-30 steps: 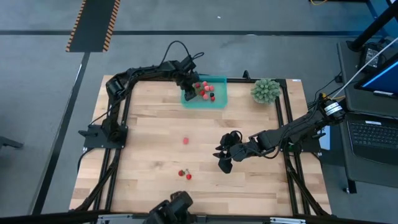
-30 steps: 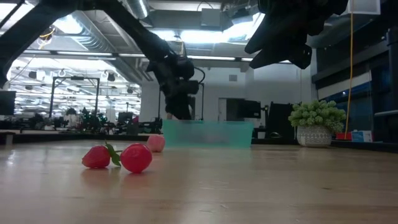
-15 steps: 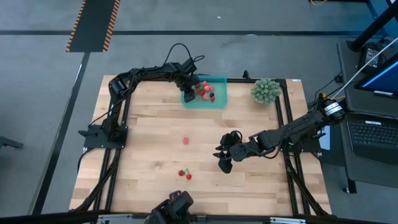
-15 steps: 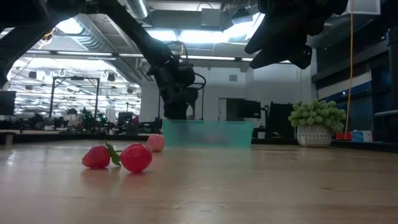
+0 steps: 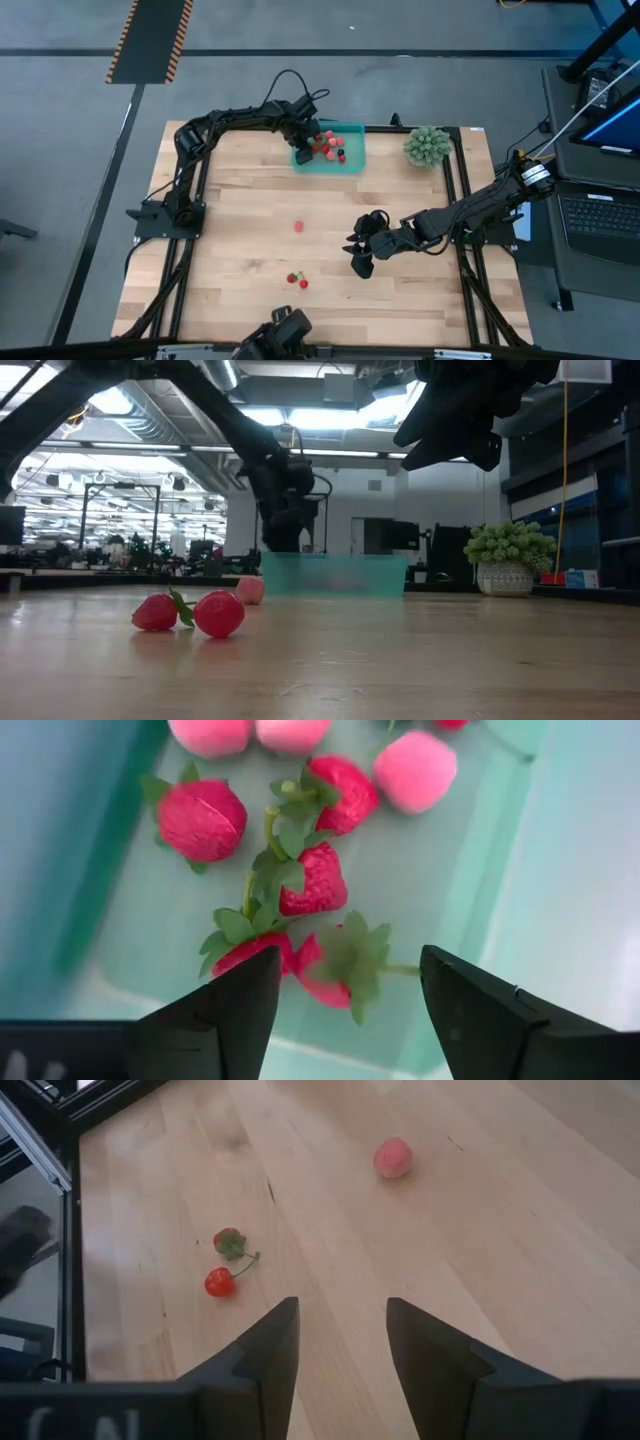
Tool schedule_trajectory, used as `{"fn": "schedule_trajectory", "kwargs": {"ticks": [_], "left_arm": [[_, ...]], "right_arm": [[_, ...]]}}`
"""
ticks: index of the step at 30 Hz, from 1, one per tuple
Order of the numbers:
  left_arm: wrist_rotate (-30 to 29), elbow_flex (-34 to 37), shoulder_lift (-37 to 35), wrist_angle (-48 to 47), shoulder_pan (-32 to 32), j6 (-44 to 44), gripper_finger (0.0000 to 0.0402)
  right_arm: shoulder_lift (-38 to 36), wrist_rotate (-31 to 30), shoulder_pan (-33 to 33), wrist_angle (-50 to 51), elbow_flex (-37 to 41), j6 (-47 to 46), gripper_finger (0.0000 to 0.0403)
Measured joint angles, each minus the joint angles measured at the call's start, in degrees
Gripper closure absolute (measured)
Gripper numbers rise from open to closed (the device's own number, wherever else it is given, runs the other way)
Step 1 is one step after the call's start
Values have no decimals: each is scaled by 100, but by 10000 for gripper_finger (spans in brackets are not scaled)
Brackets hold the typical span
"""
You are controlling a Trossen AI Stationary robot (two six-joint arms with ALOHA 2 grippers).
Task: Pick and placing Produce into tupperware
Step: Put the strawberry into the blue basket, then put the red cherry into the blue basket
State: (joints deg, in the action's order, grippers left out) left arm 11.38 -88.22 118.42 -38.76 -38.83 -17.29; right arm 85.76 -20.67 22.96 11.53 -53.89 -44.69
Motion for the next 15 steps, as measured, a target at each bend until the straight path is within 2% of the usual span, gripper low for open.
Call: {"fn": "schedule_trajectory", "kwargs": {"ticks": [4,8,15], "left_arm": [[32,-243,-255,-135,38,-119,171],[69,-609,-479,-725,91,-150,170],[574,-820,-991,-2006,260,-442,176]], "right_arm": [[0,0,0,-4,0,0,248],[0,0,-2,-9,0,2,248],[0,-2,-1,-64,0,10,248]]}}
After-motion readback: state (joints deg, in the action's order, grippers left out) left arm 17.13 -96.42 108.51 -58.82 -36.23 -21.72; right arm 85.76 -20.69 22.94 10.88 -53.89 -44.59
